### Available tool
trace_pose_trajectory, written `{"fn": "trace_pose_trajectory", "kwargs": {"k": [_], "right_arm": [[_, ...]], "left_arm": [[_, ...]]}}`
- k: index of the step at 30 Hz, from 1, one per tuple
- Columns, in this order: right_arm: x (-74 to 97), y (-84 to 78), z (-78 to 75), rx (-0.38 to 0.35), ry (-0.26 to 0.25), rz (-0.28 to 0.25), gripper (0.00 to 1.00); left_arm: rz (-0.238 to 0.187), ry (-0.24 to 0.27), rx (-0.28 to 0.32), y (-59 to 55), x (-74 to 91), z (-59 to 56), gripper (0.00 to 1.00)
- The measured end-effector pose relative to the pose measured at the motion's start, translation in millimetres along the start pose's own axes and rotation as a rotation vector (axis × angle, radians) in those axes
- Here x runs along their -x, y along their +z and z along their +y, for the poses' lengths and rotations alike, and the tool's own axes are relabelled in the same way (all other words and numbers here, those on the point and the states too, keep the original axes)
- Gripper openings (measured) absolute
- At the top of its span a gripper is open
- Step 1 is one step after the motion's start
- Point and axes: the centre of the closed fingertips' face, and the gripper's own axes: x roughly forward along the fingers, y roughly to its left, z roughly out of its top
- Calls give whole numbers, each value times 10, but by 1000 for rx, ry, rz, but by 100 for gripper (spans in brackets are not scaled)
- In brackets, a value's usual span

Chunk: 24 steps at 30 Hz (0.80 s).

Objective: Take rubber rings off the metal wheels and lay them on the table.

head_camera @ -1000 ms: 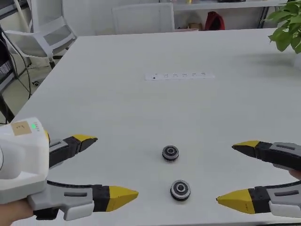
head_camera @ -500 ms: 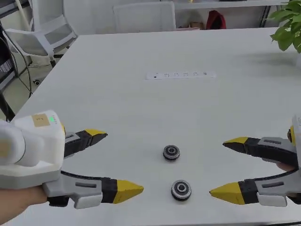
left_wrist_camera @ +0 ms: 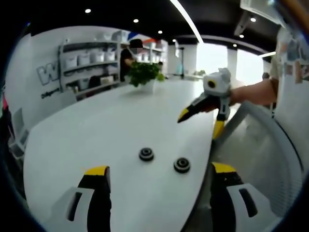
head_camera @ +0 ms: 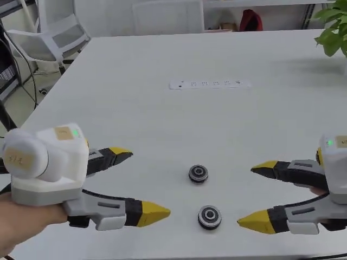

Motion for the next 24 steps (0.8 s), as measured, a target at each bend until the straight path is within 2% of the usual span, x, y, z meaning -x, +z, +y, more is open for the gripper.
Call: {"fn": "trace_pose_trajectory", "kwargs": {"k": [17,24], "right_arm": [[-165,-185,34,-4,48,42,70],[-194,-250,49,-12,61,51,70]], "left_arm": [[49,-38,-8,-132,-151,-3,83],[79,-66,-19,-205,-224,-61,82]]}}
